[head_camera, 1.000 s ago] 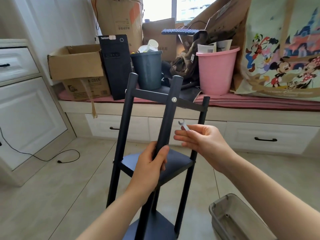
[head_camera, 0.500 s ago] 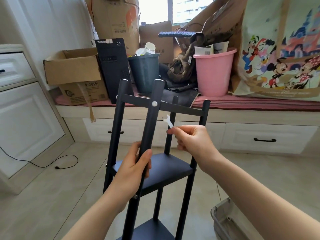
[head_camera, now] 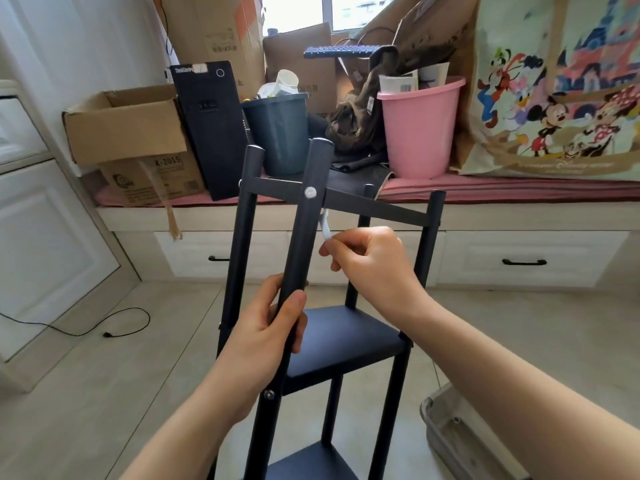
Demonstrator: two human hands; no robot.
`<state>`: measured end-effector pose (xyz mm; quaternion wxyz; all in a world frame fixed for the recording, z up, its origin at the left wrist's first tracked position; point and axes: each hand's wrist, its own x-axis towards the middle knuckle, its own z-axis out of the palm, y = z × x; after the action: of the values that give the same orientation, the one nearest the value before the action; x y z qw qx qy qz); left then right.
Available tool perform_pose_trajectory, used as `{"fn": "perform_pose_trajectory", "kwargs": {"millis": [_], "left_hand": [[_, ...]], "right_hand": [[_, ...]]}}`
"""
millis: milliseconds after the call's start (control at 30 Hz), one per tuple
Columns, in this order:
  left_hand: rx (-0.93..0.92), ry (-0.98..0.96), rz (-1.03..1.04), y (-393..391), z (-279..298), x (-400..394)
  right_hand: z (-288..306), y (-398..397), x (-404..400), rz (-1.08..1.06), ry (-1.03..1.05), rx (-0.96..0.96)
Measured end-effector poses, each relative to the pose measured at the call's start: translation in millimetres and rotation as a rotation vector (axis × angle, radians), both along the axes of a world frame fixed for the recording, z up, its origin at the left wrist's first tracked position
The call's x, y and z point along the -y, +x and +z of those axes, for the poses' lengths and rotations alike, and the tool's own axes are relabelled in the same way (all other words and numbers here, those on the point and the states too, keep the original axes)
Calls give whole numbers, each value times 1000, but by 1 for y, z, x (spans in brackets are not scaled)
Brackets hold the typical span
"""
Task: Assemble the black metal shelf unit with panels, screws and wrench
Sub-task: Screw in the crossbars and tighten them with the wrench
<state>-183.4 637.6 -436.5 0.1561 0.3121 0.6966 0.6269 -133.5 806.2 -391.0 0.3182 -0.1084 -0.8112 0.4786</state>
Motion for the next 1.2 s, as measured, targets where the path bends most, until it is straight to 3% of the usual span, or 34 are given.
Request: {"fn": "perform_pose_trajectory", "kwargs": {"millis": [233, 1200], "left_hand": [[8, -20, -2, 3, 2, -1], [105, -19, 57, 4, 5, 8]], "right_hand": [[-4, 5, 1, -100, 130, -79], [-15, -42, 30, -133, -37, -299]]}}
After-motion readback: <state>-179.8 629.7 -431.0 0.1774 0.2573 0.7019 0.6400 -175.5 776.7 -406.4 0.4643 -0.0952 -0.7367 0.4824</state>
